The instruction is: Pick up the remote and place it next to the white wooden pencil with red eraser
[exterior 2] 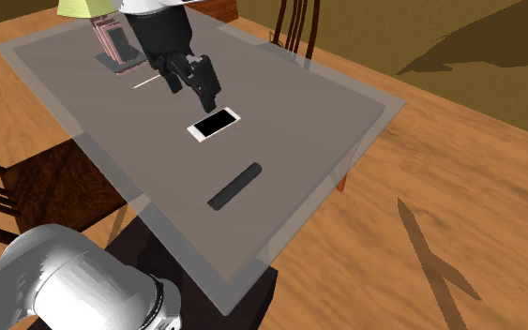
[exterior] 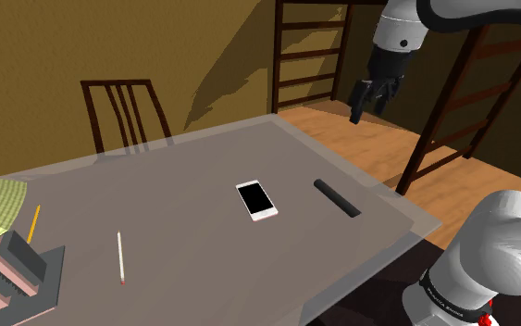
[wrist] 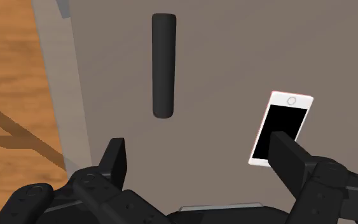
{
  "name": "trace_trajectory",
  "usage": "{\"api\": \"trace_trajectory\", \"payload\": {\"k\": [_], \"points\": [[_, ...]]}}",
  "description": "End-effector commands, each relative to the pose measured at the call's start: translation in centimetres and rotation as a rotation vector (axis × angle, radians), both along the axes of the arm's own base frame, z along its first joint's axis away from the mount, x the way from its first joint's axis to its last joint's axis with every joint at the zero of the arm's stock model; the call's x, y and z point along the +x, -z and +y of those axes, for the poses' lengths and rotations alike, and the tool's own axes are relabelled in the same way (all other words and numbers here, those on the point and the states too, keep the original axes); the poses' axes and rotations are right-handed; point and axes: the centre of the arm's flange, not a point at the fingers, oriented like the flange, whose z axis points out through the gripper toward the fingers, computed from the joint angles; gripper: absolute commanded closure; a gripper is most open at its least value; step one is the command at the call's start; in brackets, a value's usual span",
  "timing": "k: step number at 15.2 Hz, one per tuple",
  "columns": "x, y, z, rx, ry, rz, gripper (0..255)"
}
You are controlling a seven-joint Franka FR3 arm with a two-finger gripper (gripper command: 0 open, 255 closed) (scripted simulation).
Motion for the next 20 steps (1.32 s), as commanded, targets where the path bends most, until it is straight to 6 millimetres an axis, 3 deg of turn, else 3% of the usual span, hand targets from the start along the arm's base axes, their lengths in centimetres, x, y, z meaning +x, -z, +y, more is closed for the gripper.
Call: {"api": "trace_trajectory", "payload": {"k": [1,20], "points": [[0.0,0.0,0.0,0.0,0.0,0.0,0],[2.9,24.7,-5.0,0.114,0.11,0.085,0]]}}
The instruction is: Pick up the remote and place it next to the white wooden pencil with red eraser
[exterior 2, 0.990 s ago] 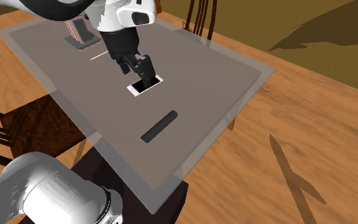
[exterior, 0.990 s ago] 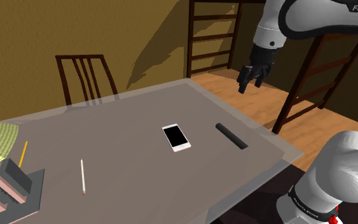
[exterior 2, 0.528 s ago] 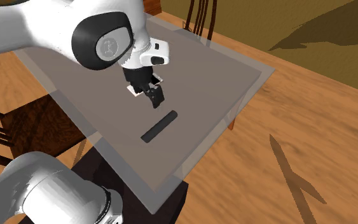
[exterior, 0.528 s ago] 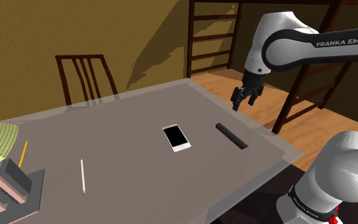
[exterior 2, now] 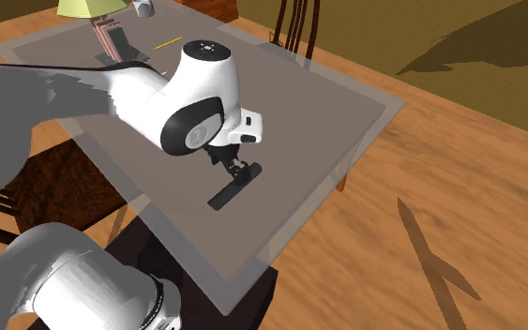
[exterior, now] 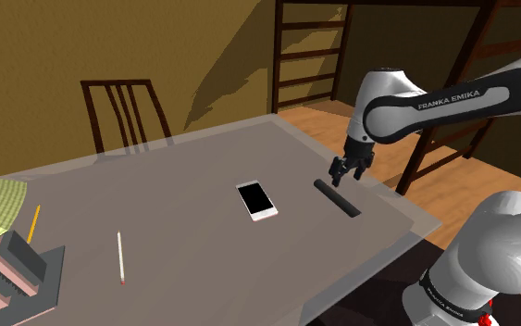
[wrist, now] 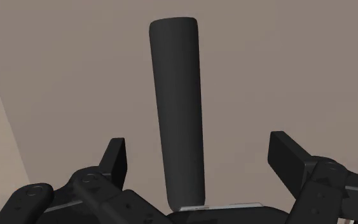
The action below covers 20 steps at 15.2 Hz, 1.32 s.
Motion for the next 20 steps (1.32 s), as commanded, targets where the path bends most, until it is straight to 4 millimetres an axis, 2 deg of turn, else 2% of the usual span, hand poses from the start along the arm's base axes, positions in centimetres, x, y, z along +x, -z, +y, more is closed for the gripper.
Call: {"api": "trace_trajectory", "payload": {"k": [1,2,9,18,19,20], "points": [[0.1,2.5,-0.6,0.012,0.012,0.007,0],[0.2,3.8,-0.7,0.017,0.018,0.011,0],[0.3,7.5,-0.4,0.017,0.018,0.011,0],[0.3,7.8,-0.4,0.018,0.018,0.011,0],[0.3,7.8,-0.4,0.018,0.018,0.011,255],[0.3,7.8,-0.4,0.018,0.018,0.011,255]]}}
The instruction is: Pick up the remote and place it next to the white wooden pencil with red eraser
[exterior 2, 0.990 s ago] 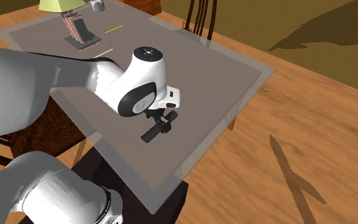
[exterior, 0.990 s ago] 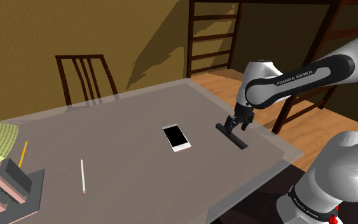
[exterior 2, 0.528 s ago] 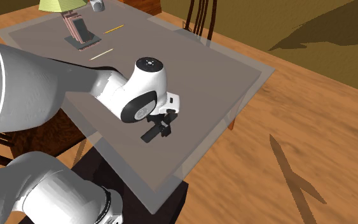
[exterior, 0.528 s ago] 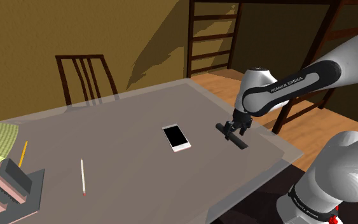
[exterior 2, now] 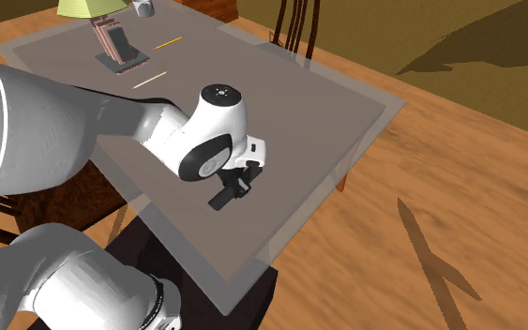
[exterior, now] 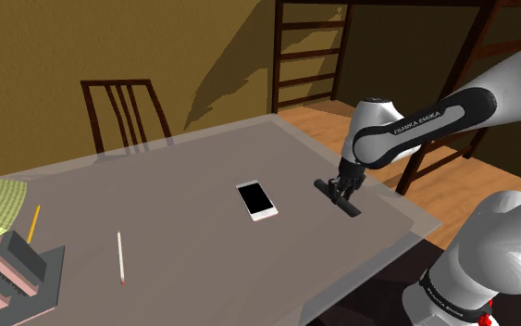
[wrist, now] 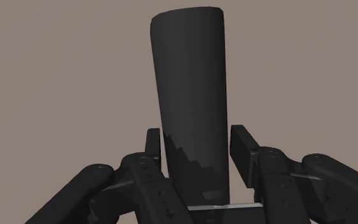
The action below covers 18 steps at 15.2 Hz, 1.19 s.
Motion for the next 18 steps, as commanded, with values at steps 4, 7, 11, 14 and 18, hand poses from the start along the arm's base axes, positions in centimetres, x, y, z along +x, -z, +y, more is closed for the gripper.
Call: {"api": "trace_trajectory", "payload": {"k": [4,7,11,14,18], "points": [[0.0,0.1,0.2,0.001,-0.004,0.004,255],[0.0,0.1,0.2,0.001,-0.004,0.004,255],[0.0,-1.4,0.2,0.001,-0.004,0.004,255],[0.0,-3.0,0.2,0.001,-0.004,0.004,255],[0.0,-5.1,0.2,0.001,-0.004,0.004,255]]}}
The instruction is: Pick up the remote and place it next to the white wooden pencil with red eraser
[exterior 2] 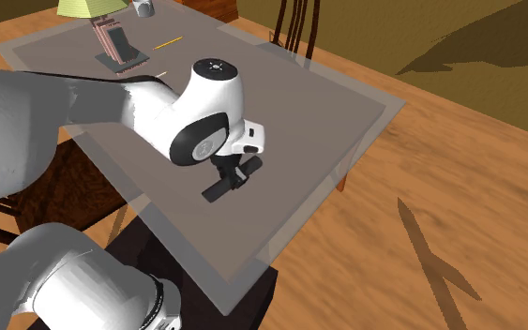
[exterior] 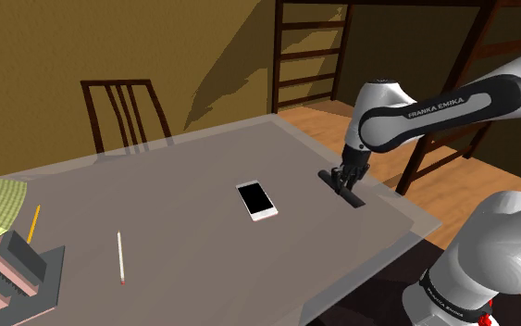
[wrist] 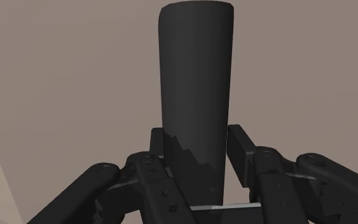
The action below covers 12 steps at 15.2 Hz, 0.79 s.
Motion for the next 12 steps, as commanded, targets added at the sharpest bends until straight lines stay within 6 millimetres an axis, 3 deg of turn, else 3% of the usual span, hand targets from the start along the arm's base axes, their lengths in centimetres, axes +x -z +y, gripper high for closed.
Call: {"api": "trace_trajectory", "payload": {"k": [1,7,12], "points": [[0.1,-0.9,0.0,0.0,0.0,0.001,255],[0.1,-3.9,0.0,0.0,0.0,0.001,255],[2.2,-3.9,6.2,0.0,0.0,0.001,255]]}}
